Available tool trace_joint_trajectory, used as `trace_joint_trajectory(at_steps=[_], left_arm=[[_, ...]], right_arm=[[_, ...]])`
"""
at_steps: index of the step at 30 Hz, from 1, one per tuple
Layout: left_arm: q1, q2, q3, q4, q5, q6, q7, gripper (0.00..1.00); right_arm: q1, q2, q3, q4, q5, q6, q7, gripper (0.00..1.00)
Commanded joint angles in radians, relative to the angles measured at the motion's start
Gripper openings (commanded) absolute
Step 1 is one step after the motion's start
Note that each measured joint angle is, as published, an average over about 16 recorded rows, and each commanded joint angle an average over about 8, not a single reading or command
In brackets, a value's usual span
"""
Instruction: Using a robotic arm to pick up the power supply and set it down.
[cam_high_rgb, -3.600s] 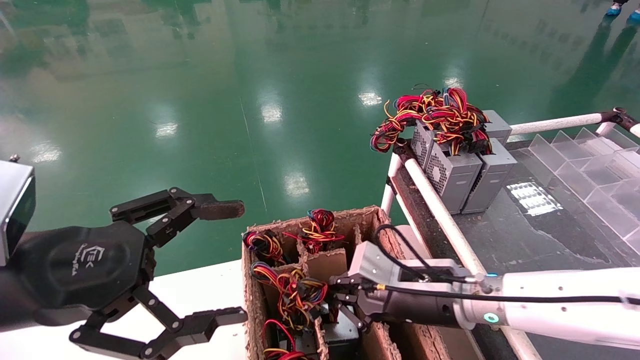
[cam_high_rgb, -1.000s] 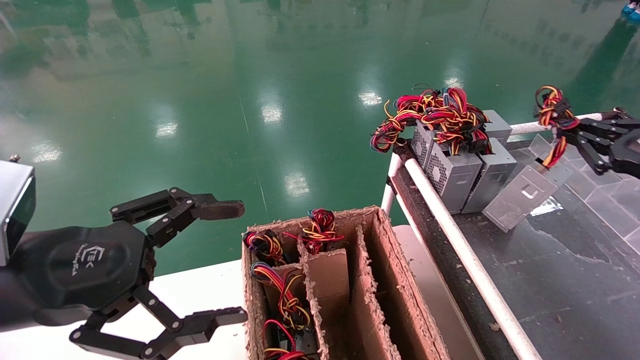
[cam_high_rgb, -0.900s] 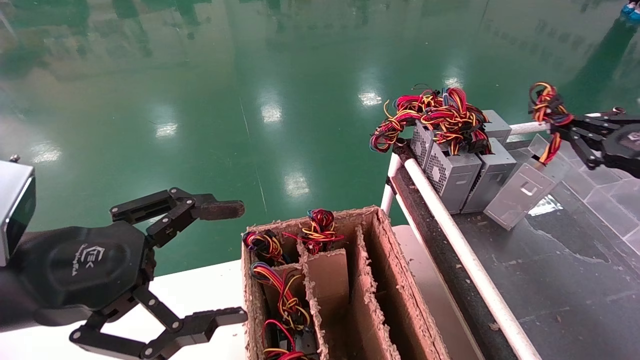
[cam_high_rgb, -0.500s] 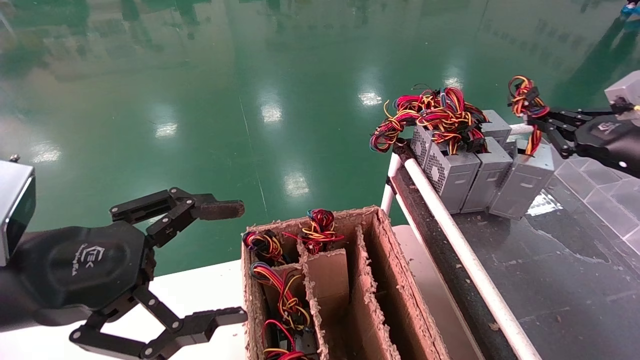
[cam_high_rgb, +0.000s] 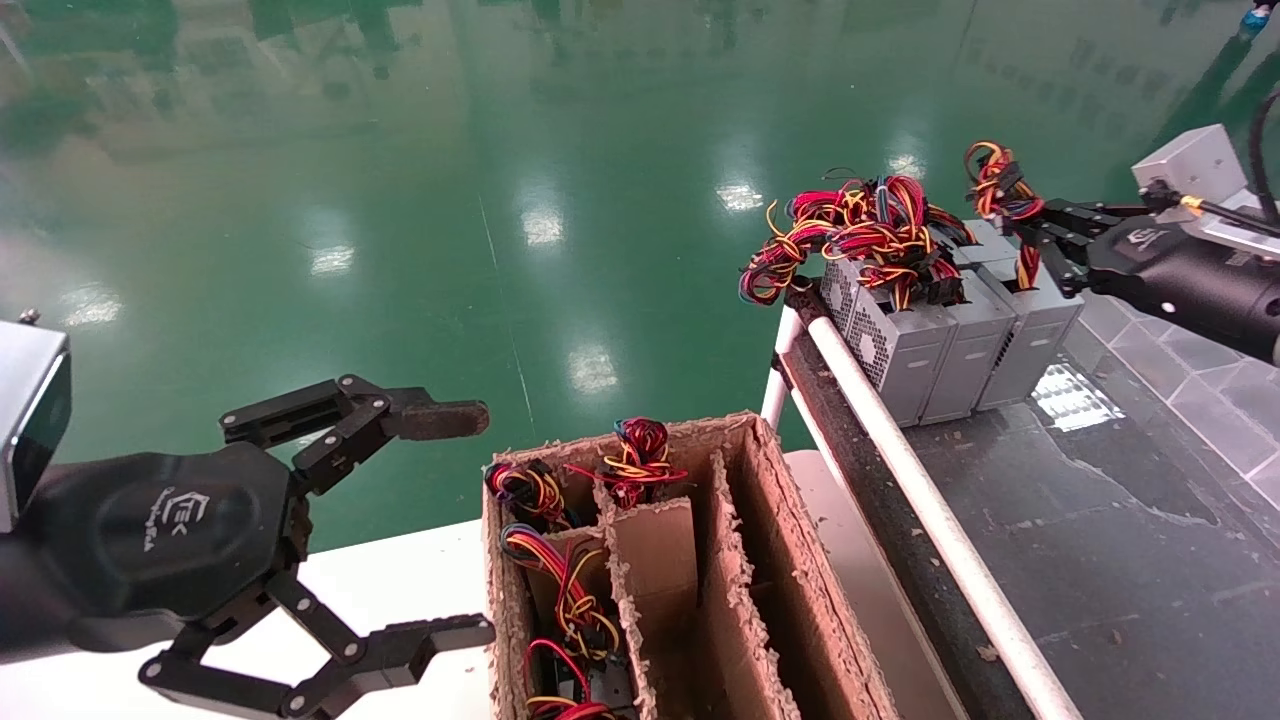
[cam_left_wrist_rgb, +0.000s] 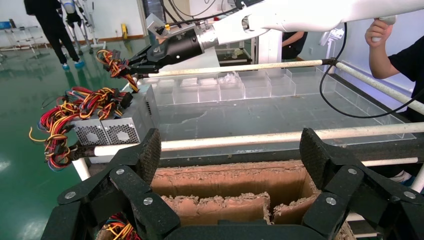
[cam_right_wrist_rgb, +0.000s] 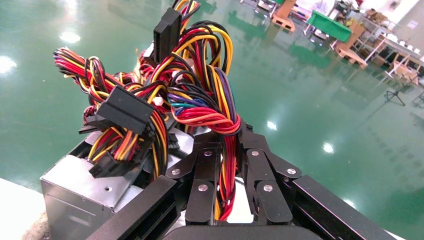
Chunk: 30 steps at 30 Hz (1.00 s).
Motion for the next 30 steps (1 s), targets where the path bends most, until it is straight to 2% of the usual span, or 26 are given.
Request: trace_joint_trajectory(at_steps=[1,4,6,12,14,30], left_arm=[[0.000,0.000,0.000,0.000,0.000,0.000,0.000,1.00],[0.000,0.000,0.000,0.000,0.000,0.000,0.000,1.00],[0.000,0.000,0.000,0.000,0.000,0.000,0.000,1.00],[0.000,0.000,0.000,0.000,0.000,0.000,0.000,1.00],[0.000,0.000,0.000,0.000,0.000,0.000,0.000,1.00],[0.000,0.000,0.000,0.000,0.000,0.000,0.000,1.00]], right_arm=[[0.005,-0.008,0.003,-0.013,0.005,-0.003,-0.021,0.00],[0.009,-0.016,0.009,-0.031,0.012,-0.001,-0.042,0.00],[0.013,-0.020,0.011,-0.043,0.015,-0.001,-0.052,0.12],[0.018,-0.027,0.012,-0.077,0.017,-0.005,-0.073,0.86],[0.019,-0.028,0.012,-0.087,0.017,-0.007,-0.078,1.00],[0.027,-0.020,0.012,-0.133,0.017,-0.016,-0.098,1.00]])
